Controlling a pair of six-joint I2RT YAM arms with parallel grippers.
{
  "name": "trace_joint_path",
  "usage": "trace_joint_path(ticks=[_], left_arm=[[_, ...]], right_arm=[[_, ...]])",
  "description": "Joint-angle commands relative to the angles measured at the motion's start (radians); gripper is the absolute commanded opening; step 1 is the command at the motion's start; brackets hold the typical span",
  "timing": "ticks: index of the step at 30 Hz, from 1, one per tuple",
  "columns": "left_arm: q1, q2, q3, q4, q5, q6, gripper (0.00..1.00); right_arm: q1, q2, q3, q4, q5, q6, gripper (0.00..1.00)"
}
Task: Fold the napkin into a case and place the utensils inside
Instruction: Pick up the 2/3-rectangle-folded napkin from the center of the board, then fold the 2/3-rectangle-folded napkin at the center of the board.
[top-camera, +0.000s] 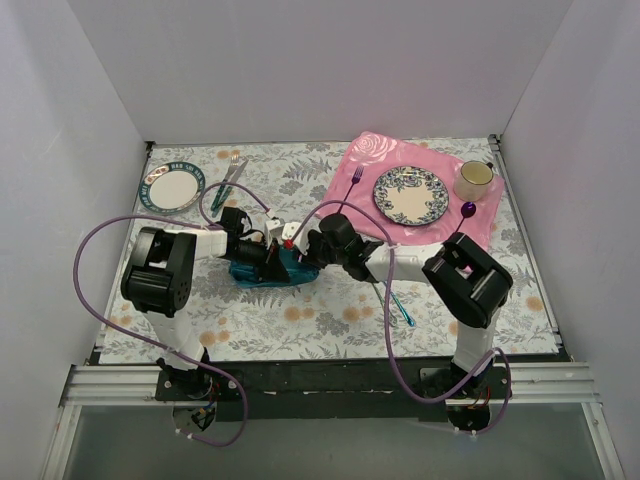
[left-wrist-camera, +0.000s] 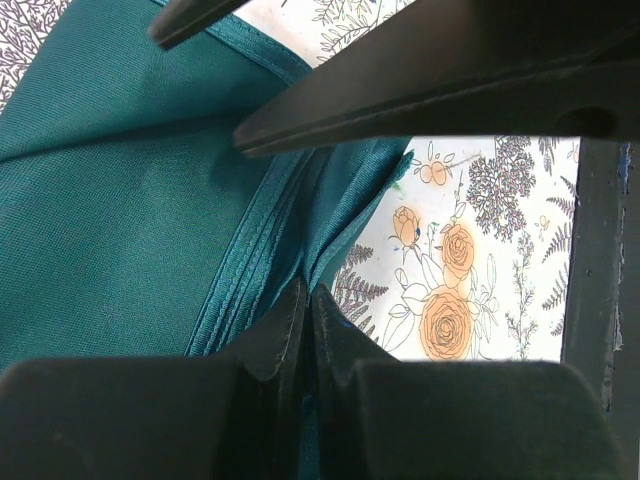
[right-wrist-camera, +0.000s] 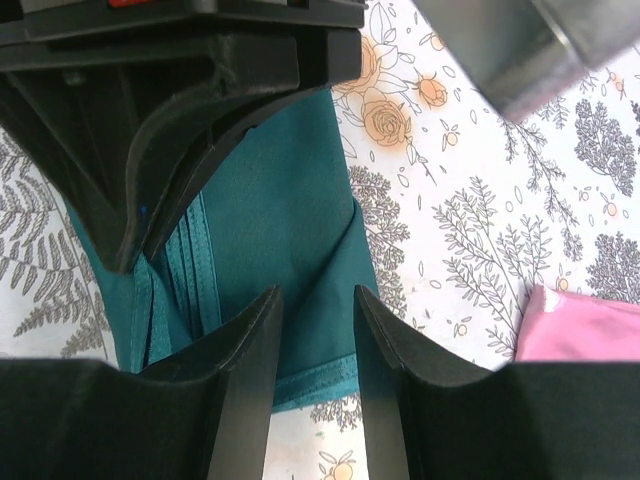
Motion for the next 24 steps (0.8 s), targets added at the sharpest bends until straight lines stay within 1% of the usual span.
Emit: trace_joint_path(ticks=[1,12,16,19,21,22,23,24], left_arm=[[0.008,0.009,0.026,-0.014,0.007,0.014,0.0],[0.024,0.032,0.046,-0.018,0.021,-0.009,0.0],[0.025,0.034,0.046,-0.02,0.024,-0.006,0.0],[0.025,0.032,0.045,-0.021,0.024,-0.005,0.0],[0.025,0.032,0.046,-0.021,0.022,-0.005,0.0],[0.025,0.032,0.046,-0.02,0.025,-0.005,0.0],[0.025,0.032,0.046,-0.02,0.025,-0.006,0.0],[0.025,0.031,0.046,-0.024,0.024,-0.005,0.0]], right_arm=[[0.012,0.034,0.067,0.025,0.026,-0.019,0.43],[0.019,0.076,0.07,0.041,0.048,-0.062,0.43],[0.022,0.082,0.07,0.041,0.06,-0.065,0.41],[0.022,0.081,0.067,0.043,0.076,-0.065,0.37],[0.021,0.081,0.069,0.044,0.083,-0.065,0.32],[0.021,0.082,0.07,0.046,0.088,-0.067,0.29],[0.021,0.081,0.07,0.044,0.091,-0.067,0.19],[0.019,0.079,0.073,0.04,0.091,-0.065,0.15]])
